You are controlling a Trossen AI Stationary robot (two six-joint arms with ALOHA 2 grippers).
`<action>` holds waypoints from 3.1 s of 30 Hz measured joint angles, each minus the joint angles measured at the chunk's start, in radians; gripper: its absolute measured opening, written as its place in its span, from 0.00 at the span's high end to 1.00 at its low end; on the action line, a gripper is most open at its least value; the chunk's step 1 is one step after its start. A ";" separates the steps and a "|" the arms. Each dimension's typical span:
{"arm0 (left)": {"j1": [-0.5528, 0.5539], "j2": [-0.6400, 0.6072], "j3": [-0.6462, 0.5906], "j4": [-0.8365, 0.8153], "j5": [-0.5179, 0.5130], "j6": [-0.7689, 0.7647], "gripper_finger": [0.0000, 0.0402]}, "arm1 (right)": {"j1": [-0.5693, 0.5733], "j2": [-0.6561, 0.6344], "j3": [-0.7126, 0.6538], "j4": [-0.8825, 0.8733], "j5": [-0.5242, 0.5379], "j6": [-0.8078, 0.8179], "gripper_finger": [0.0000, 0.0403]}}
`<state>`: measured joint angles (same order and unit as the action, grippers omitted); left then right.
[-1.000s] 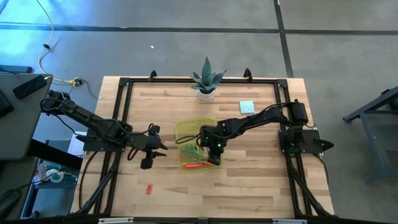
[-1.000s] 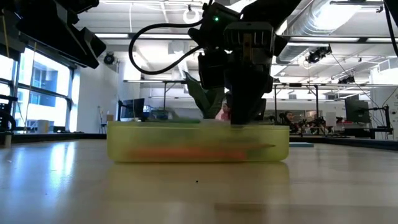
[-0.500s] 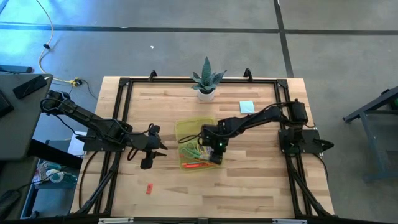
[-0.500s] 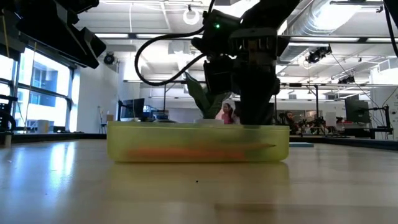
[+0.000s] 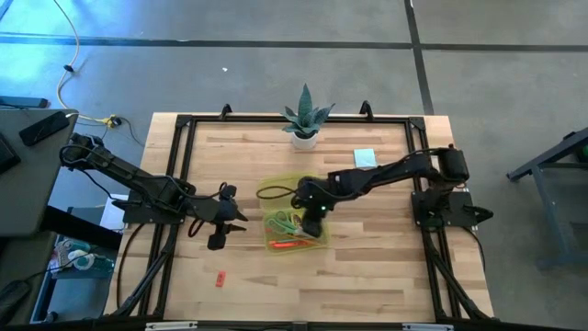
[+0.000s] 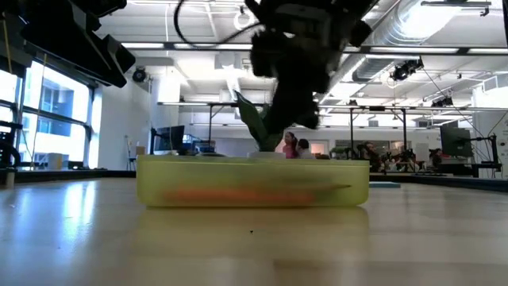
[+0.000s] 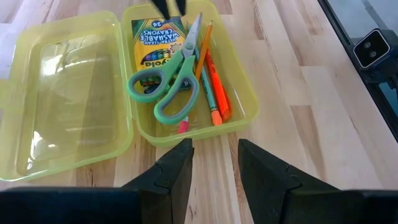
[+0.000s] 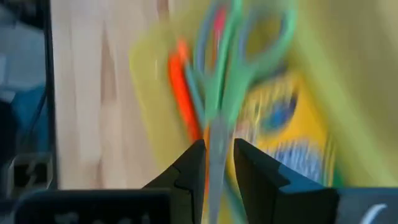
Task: Pack school essentials
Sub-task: Put the green scissors into the yellow school supply box
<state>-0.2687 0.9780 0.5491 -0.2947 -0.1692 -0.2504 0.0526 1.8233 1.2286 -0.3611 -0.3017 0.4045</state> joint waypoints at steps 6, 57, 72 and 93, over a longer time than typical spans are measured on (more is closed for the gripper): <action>0.000 0.000 0.000 0.004 0.000 0.000 0.70 | 0.061 0.027 0.001 0.193 0.218 -0.116 0.81; 0.000 0.000 0.000 0.005 -0.026 0.000 0.70 | 0.051 0.156 0.000 0.415 0.376 -0.141 0.81; 0.000 0.000 0.000 0.006 -0.026 0.000 0.70 | 0.053 0.178 0.000 0.411 0.298 -0.091 0.81; 0.000 0.000 0.000 0.006 -0.029 0.000 0.70 | 0.049 0.147 0.000 0.391 0.339 -0.147 0.81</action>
<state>-0.2687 0.9779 0.5491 -0.2886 -0.1982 -0.2504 0.1017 1.9701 1.2285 0.0299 0.0376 0.2578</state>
